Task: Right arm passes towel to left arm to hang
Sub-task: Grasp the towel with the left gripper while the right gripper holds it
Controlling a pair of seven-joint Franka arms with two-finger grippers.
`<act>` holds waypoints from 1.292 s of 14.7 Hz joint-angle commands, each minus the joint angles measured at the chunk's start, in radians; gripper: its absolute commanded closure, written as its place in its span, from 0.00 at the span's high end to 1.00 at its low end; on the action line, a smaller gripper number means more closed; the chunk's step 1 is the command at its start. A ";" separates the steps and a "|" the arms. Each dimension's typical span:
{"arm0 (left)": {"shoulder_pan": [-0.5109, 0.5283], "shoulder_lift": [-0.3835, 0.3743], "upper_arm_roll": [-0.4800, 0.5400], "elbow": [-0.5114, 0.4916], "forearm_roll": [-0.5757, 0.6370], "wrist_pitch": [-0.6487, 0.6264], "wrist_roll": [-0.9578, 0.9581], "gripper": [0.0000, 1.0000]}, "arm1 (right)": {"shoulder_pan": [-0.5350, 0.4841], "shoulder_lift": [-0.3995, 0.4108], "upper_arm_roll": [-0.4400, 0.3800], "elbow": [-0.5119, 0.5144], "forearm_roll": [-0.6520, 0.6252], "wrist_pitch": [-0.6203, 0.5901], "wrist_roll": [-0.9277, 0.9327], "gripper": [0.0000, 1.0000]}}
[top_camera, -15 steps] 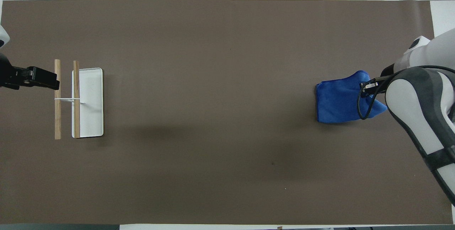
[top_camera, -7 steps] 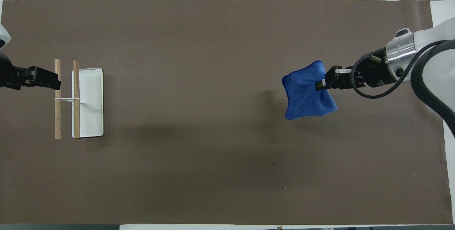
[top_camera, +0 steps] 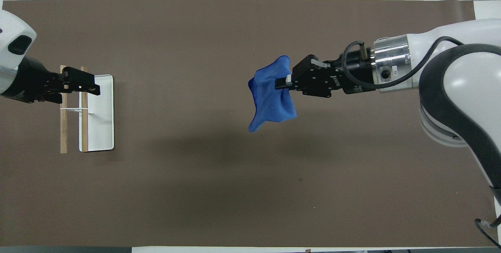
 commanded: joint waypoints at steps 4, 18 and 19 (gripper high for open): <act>-0.121 -0.045 0.005 -0.149 -0.152 0.129 -0.300 1.00 | 0.232 0.013 0.002 0.006 0.311 0.385 0.065 0.00; -0.156 -0.091 0.006 -0.237 -0.306 0.169 -1.314 1.00 | 0.340 0.021 0.002 0.007 0.378 0.546 0.070 0.00; -0.156 -0.094 0.006 -0.252 -0.306 0.196 -1.370 1.00 | 0.343 0.021 0.002 0.007 0.378 0.546 0.070 0.00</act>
